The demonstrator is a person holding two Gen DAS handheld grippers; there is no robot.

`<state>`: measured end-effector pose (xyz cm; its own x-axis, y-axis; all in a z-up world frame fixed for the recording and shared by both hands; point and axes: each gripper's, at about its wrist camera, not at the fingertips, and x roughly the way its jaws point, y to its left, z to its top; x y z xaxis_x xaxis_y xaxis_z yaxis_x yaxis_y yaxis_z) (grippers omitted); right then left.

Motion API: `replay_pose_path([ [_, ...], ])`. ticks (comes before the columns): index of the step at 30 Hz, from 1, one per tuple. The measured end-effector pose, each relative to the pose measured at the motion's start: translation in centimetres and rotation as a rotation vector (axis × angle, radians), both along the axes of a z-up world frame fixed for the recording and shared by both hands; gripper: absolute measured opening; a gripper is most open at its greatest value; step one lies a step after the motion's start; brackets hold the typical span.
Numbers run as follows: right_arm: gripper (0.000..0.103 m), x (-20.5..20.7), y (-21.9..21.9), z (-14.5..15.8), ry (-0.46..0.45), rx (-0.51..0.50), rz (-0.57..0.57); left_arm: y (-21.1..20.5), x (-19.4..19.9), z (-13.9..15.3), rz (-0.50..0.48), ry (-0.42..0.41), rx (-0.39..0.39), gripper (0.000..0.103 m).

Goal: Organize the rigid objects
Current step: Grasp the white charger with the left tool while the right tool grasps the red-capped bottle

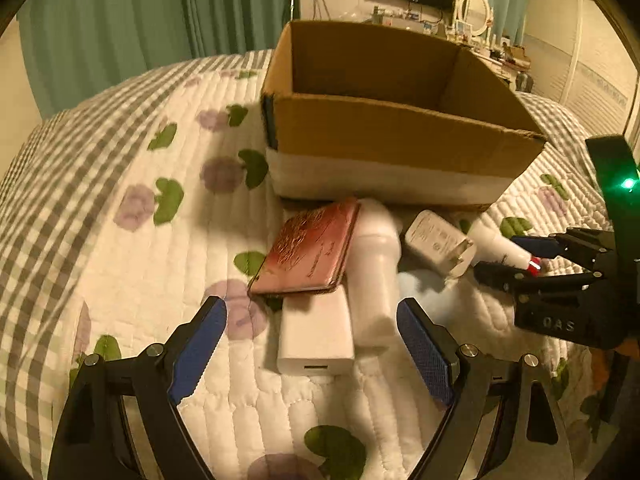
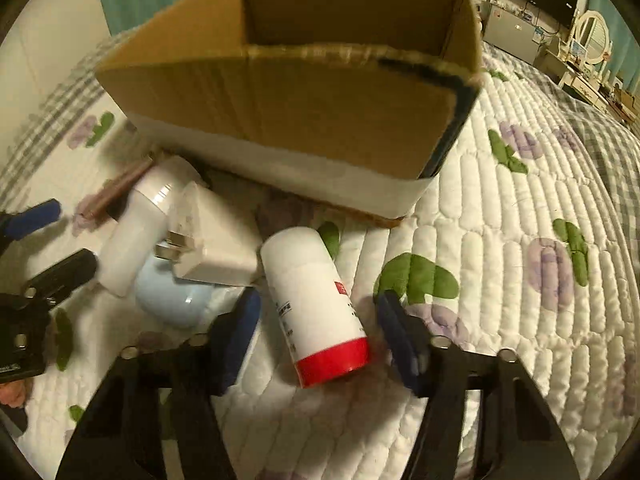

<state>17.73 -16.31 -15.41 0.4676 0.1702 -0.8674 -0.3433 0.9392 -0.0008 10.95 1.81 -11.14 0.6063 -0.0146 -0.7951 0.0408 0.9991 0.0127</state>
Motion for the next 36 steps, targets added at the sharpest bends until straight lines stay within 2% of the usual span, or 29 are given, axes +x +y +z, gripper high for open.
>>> replay_pose_path([
  [3,0.04,-0.6,-0.1,0.2,-0.033,-0.009,-0.002,0.7,-0.2,-0.2,0.019,0.027,-0.023,0.087],
  [7,0.037,-1.7,-1.2,1.6,-0.096,0.021,-0.031,1.3,-0.6,-0.2,0.032,0.049,-0.036,0.082],
  [9,0.037,-2.0,-2.0,1.9,-0.095,0.05,-0.045,1.3,-0.7,-0.4,0.037,0.06,-0.03,0.075],
  [12,0.037,-2.2,-2.3,1.8,-0.085,0.059,-0.045,1.6,-0.2,-0.9,0.04,0.089,-0.034,0.074],
  [16,0.037,-2.4,-2.0,1.8,-0.084,0.052,-0.033,1.0,0.3,-1.5,0.027,0.111,-0.009,0.066],
  [19,0.037,-2.3,-1.9,1.9,-0.082,0.055,-0.033,-0.1,1.4,-2.9,0.027,0.164,0.069,0.062],
  [20,0.037,-2.1,-1.6,2.4,-0.082,0.057,-0.034,-0.6,1.5,-3.0,0.023,0.156,0.097,0.059],
  [21,0.037,-2.1,-1.5,2.4,-0.083,0.061,-0.035,-0.7,1.4,-2.9,0.016,0.146,0.095,0.046],
  [22,0.037,-2.1,-1.4,2.4,-0.084,0.063,-0.036,-0.8,1.3,-2.5,-0.006,0.133,0.063,0.042],
  [26,0.036,-2.2,-1.6,2.6,-0.088,0.068,-0.039,-1.0,0.5,-1.8,-0.032,0.122,0.04,0.041],
  [30,0.036,-2.9,-1.8,3.2,-0.097,0.073,-0.041,-1.7,-0.8,-0.6,-0.073,0.113,-0.017,0.041],
  [36,0.036,-4.8,-1.5,5.7,-0.154,0.083,-0.027,-3.0,-3.6,1.6,-0.104,0.071,-0.024,0.041],
])
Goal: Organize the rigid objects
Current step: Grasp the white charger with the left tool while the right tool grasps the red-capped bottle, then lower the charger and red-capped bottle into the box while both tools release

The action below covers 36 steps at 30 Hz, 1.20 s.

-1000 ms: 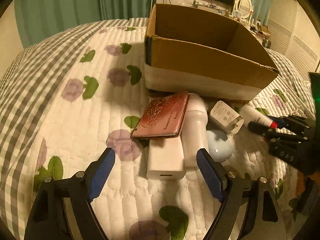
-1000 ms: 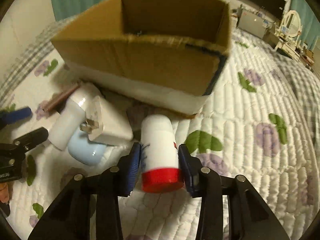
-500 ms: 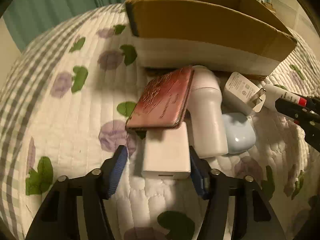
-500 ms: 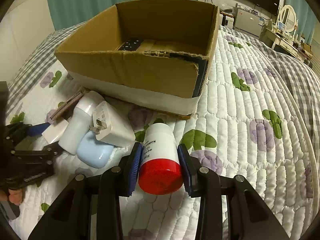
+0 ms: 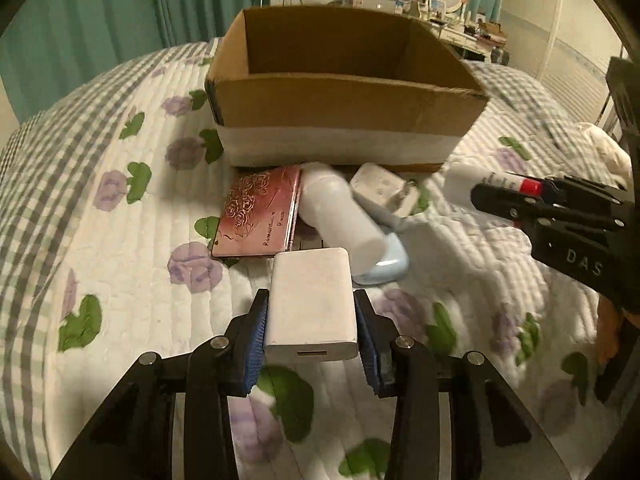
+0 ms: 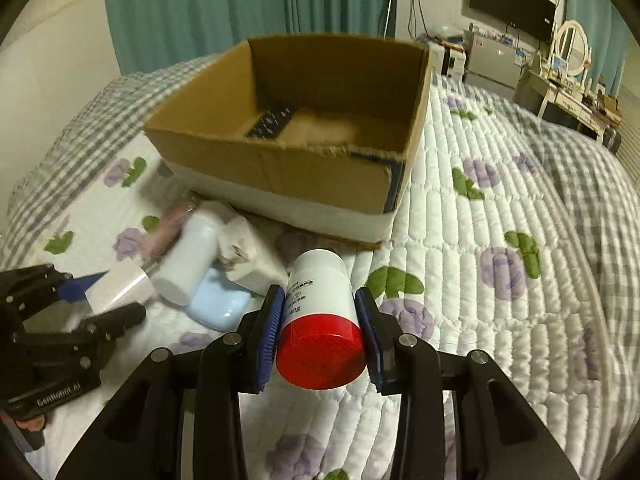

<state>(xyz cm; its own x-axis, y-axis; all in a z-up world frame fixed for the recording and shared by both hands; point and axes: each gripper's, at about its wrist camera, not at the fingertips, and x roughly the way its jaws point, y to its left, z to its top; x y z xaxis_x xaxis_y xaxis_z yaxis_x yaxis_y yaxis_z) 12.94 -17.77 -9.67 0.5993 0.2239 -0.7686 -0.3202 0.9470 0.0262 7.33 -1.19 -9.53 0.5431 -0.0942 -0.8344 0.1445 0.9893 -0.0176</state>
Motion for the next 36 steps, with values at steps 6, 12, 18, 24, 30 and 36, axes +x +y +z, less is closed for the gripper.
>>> replay_pose_path([
  [6,0.036,-1.5,0.4,5.0,-0.09,-0.002,0.014,0.6,-0.5,4.6,0.005,-0.093,-0.024,0.041],
  [12,0.036,-0.8,1.1,11.5,-0.202,0.016,0.02,0.3,2.0,10.2,0.012,-0.202,-0.049,0.041],
  [18,0.036,2.8,1.5,15.2,-0.276,0.036,0.007,-0.6,7.9,13.4,0.005,-0.268,-0.094,0.041],
  [24,0.036,7.6,1.1,14.6,-0.268,0.049,-0.023,-2.1,14.2,11.0,0.007,-0.252,-0.063,0.041],
  [30,0.036,10.4,0.0,12.3,-0.235,0.053,-0.032,-3.1,17.4,6.3,0.009,-0.163,-0.037,0.041],
  [36,0.036,11.7,-0.9,10.3,-0.211,0.068,-0.036,-3.9,17.7,4.8,-0.012,-0.164,-0.004,0.041],
])
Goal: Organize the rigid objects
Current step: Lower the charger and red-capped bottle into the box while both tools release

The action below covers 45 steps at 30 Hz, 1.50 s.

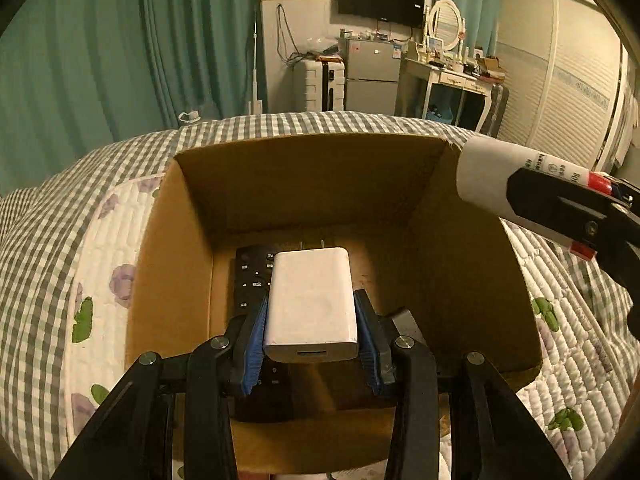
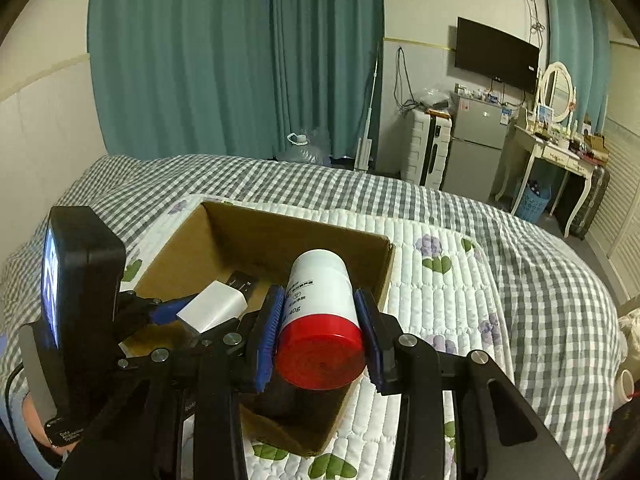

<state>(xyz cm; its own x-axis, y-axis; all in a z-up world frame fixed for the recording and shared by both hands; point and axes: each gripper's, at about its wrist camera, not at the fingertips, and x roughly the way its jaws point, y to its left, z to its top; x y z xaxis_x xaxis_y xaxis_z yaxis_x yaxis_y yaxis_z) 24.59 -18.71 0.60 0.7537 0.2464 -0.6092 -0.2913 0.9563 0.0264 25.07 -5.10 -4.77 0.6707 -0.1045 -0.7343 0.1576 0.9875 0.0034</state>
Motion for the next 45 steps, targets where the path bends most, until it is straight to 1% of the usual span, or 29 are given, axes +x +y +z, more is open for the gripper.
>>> replay_pose_path([
  [3,0.036,0.0,-0.3,-0.2,0.004,0.01,-0.001,0.0,-0.1,0.4,0.013,-0.013,0.004,0.041],
  [7,0.036,0.0,-0.6,0.0,-0.003,0.018,-0.007,0.6,-0.4,1.6,0.036,-0.021,-0.023,0.044],
  [8,0.036,0.0,-0.7,0.1,-0.004,0.022,-0.008,0.8,-0.7,2.2,0.04,-0.043,-0.026,0.045],
  [9,0.036,0.1,-0.7,0.1,-0.005,0.026,-0.009,0.9,-0.9,2.5,0.04,-0.054,-0.027,0.05],
  [11,0.036,0.2,-0.7,0.1,-0.009,0.029,-0.012,1.1,-1.1,3.5,0.041,-0.07,-0.023,0.059],
  [16,0.036,0.9,-0.2,-0.3,-0.012,0.027,-0.02,1.9,-1.4,4.9,0.055,-0.093,-0.012,0.059],
  [23,0.036,4.2,0.9,-3.1,0.003,0.017,-0.038,3.5,-1.9,5.4,0.066,-0.123,-0.005,0.059],
  [28,0.037,5.0,1.6,-4.2,0.004,0.007,-0.031,4.7,-2.5,5.5,0.073,-0.141,-0.032,0.059],
  [29,0.038,4.9,1.8,-4.1,0.0,0.011,-0.026,4.9,-2.6,5.6,0.075,-0.144,-0.037,0.059],
  [30,0.054,4.6,1.7,-3.8,-0.015,0.017,-0.03,5.0,-2.8,5.7,0.077,-0.147,-0.041,0.059],
  [32,0.075,3.9,1.5,-3.1,-0.038,0.034,-0.042,5.1,-3.2,6.0,0.078,-0.152,-0.042,0.059],
  [34,0.075,2.8,1.3,-1.8,-0.043,0.063,-0.031,5.1,-3.9,6.4,0.074,-0.15,-0.039,0.059],
  [35,0.075,2.2,1.3,-1.2,-0.043,0.061,-0.031,5.1,-4.2,6.7,0.073,-0.15,-0.04,0.06],
  [37,0.075,0.8,1.3,0.2,-0.048,0.046,-0.032,5.5,-5.2,7.2,0.076,-0.15,-0.047,0.065],
  [38,0.075,0.2,1.4,0.7,-0.048,0.042,-0.029,5.7,-6.0,7.6,0.079,-0.153,-0.053,0.071],
  [39,0.075,-0.6,1.4,1.4,-0.048,0.033,-0.026,5.9,-6.7,8.0,0.083,-0.16,-0.058,0.073],
  [40,0.075,-1.4,1.3,2.0,-0.047,0.026,-0.027,6.0,-7.3,8.2,0.085,-0.165,-0.06,0.074],
  [42,0.082,-3.4,1.3,3.2,-0.05,0.014,-0.029,6.2,-9.0,8.8,0.084,-0.169,-0.06,0.078],
  [43,0.084,-4.6,1.3,3.7,-0.052,0.005,-0.034,6.3,-9.6,9.0,0.083,-0.17,-0.053,0.08],
  [45,0.088,-6.5,1.3,4.3,-0.056,-0.007,-0.037,6.5,-11.2,9.3,0.092,-0.179,-0.037,0.088],
])
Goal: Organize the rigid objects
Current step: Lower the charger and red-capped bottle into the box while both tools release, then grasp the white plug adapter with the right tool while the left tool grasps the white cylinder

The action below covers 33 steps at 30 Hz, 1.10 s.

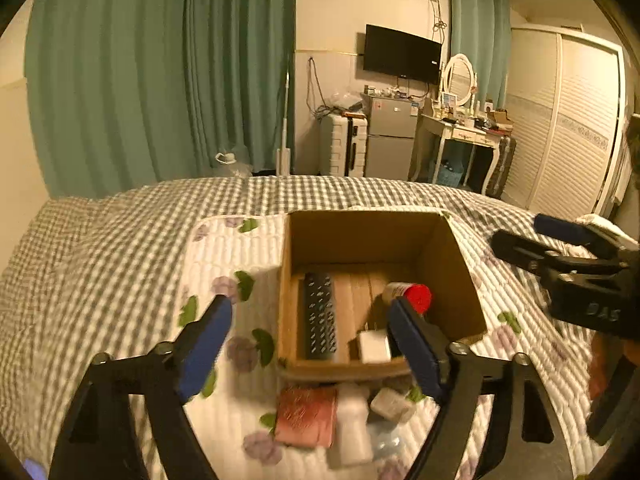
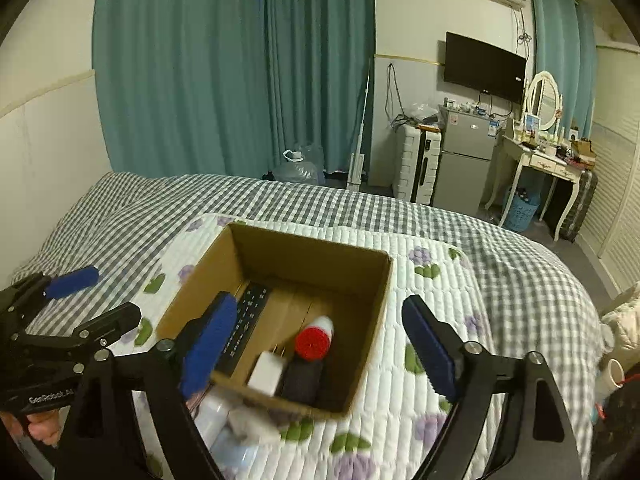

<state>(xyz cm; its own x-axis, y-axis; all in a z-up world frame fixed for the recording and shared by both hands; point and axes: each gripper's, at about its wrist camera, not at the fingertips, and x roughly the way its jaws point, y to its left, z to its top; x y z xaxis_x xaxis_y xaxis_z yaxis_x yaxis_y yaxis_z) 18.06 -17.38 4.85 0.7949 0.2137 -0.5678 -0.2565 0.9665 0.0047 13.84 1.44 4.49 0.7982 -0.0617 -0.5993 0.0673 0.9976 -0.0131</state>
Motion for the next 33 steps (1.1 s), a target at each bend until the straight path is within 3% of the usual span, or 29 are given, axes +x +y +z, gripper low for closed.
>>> replay_pose_path([
  [4,0.094,-3.3,0.2,-0.3,-0.008,-0.016,-0.02,0.7,-2.9,-0.3,-0.003,-0.002,-0.01,0.097],
  [9,0.094,-5.9,0.8,-4.0,0.053,-0.013,-0.024,1.7,-5.3,-2.8,0.013,0.017,-0.02,0.098],
  [14,0.094,-5.3,1.4,-9.3,0.158,-0.001,-0.019,2.4,-5.0,-7.1,0.022,0.088,-0.03,0.098],
  [21,0.091,-4.2,3.7,-16.1,0.265,-0.097,0.074,2.5,-4.3,-12.6,0.035,0.19,-0.006,0.098],
  [26,0.086,-2.2,4.9,-18.2,0.308,-0.098,0.13,2.3,-3.9,-14.1,0.025,0.239,0.01,0.098],
  [31,0.075,-0.8,5.9,-19.4,0.327,-0.098,0.174,2.1,-3.8,-14.4,0.023,0.249,0.021,0.098],
  [32,0.063,-0.7,6.0,-19.4,0.322,-0.097,0.178,2.0,-3.8,-14.3,0.023,0.248,0.022,0.098],
  [33,0.04,-0.6,6.0,-19.5,0.324,-0.087,0.185,1.8,-3.9,-14.2,0.021,0.246,0.026,0.098],
])
